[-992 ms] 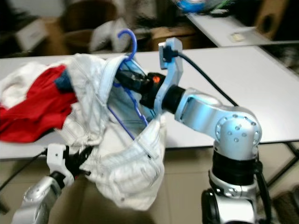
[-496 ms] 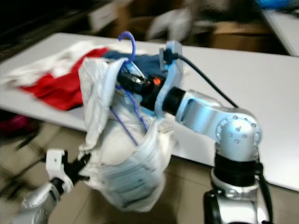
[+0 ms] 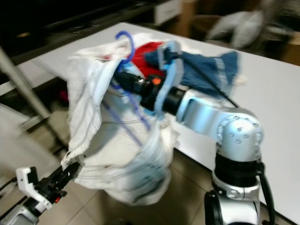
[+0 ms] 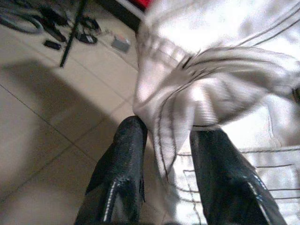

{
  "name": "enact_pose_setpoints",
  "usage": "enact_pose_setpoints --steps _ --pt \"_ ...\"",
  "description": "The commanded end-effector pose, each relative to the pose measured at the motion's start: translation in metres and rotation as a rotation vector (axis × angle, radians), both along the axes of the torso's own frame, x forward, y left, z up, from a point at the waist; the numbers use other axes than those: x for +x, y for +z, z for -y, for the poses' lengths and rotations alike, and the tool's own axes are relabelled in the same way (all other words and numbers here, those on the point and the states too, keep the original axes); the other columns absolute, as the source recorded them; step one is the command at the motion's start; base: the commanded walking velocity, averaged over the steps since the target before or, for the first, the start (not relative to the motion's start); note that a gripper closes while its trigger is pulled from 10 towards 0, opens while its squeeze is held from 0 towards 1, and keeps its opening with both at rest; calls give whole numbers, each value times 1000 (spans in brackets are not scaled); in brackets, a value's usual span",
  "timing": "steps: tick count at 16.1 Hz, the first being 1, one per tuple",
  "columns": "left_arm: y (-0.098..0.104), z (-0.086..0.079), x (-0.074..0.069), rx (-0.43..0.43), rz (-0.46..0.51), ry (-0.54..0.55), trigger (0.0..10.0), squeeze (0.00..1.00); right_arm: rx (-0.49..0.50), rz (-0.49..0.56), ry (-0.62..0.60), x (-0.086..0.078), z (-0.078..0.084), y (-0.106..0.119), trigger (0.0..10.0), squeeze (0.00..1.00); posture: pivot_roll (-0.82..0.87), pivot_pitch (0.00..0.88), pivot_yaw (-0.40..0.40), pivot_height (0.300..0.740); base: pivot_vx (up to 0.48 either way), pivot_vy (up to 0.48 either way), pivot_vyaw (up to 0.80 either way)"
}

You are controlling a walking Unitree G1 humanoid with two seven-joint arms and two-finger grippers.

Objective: Hang hanger

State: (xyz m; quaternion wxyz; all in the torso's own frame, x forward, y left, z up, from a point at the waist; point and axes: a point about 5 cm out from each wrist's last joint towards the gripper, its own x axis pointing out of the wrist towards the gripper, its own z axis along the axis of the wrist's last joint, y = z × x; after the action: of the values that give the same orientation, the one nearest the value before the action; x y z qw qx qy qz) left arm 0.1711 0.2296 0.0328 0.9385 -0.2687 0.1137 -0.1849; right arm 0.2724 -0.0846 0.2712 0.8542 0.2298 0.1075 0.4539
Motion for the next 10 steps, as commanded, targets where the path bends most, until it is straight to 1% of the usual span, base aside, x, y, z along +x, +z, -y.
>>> enact_pose_setpoints --steps 1,2,4,5,6,7,8,10 --pt "11 -12 -4 8 23 -6 10000 1000 31 42 69 -5 -9 11 10000 0 -65 0 73 740 0 0 800" --pt "19 -14 -13 -17 21 -56 10000 1000 32 37 75 -4 -10 10 10000 0 -57 0 69 740 0 0 800" --pt "25 -15 -18 -6 17 -94 10000 1000 32 35 76 -3 -11 9 10000 0 -53 0 66 740 0 0 800" --pt "30 -15 -20 18 17 -123 10000 1000 35 33 75 -2 -12 9 10000 0 -45 0 65 740 0 0 800" --pt "37 -18 -20 95 23 -156 10000 1000 36 27 66 0 -13 7 10000 0 -27 0 62 740 0 0 800" --pt "40 -20 -19 139 34 -153 10000 1000 36 24 60 1 -13 6 10000 0 -24 0 62 740 0 0 800" --pt "46 -23 -17 171 49 -141 10000 1000 26 20 49 2 -14 2 10000 0 -12 0 64 740 0 0 800" --pt "67 -28 -15 226 98 -104 10000 1000 18 -1 24 6 -18 -6 10000 0 19 0 60 740 0 0 800"
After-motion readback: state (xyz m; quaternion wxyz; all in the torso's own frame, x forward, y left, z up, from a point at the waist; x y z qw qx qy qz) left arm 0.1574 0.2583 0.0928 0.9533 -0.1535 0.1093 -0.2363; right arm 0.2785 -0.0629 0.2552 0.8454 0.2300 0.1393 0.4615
